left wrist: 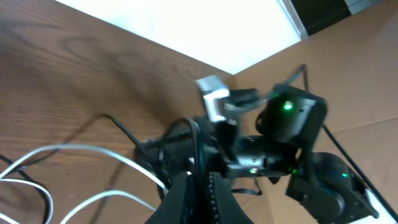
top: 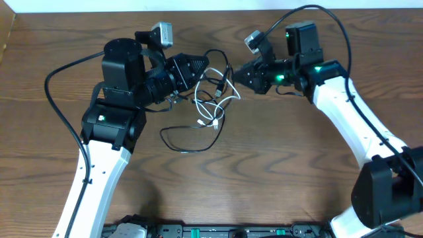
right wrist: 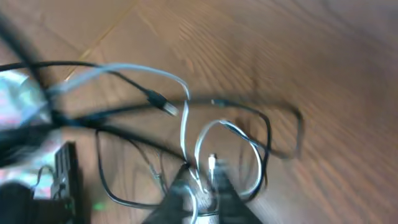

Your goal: Untangle cables

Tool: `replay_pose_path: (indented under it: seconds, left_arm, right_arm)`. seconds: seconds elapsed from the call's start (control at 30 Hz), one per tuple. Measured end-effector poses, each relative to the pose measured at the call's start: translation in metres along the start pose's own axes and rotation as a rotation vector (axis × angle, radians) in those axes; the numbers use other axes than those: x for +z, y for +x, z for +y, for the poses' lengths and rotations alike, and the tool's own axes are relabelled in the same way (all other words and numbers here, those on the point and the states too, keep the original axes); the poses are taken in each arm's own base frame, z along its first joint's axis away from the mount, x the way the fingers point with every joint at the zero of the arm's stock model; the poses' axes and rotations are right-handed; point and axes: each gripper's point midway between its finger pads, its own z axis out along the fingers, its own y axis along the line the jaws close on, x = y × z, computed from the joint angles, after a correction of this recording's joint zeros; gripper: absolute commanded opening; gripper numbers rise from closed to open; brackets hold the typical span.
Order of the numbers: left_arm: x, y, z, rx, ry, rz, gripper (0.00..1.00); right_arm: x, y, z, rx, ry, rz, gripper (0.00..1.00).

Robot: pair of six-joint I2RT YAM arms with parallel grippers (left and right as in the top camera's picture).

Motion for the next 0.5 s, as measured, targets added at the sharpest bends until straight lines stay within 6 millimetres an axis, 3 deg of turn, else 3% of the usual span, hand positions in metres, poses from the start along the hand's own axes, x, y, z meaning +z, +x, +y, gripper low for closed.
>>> replay_pose_path:
  seconds: [0.1, 0.23, 0.3, 0.33, 0.37, 0.4, 0.43, 0.5]
  left_arm:
    - [-0.001, -0.002, 0.002, 0.005, -0.006, -0.008, 0.07]
    - [-0.003, -0.009, 0.008, 0.008, -0.034, -0.038, 0.07]
    - [-0.004, -0.012, 0.011, 0.008, -0.044, -0.05, 0.08]
    - [-0.004, -0.012, 0.011, 0.008, -0.044, -0.051, 0.08]
    - [-0.004, -0.012, 0.011, 0.007, -0.045, -0.05, 0.08]
    - [-0.004, -0.012, 0.011, 0.007, -0.045, -0.049, 0.07]
    - [-0.004, -0.011, 0.011, 0.007, -0.043, -0.048, 0.08]
    - [-0.003, -0.009, 0.008, 0.006, -0.03, -0.037, 0.07]
  right_arm:
    - [-0.005, 0.017, -0.032, 0.189, 0.179, 0.044, 0.01]
    - [-0.031, 0.043, -0.078, 0.412, 0.408, 0.086, 0.01]
    - [-0.044, 0.042, -0.093, 0.445, 0.435, 0.062, 0.03]
    - [-0.049, 0.039, -0.096, 0.433, 0.417, 0.047, 0.16]
    - [-0.051, 0.035, -0.096, 0.415, 0.39, 0.034, 0.4]
    - [-0.051, 0.03, -0.093, 0.379, 0.344, 0.024, 0.55]
    - [-0.05, 0.026, -0.087, 0.341, 0.294, 0.019, 0.63]
    - [-0.045, 0.016, -0.068, 0.247, 0.179, 0.003, 0.64]
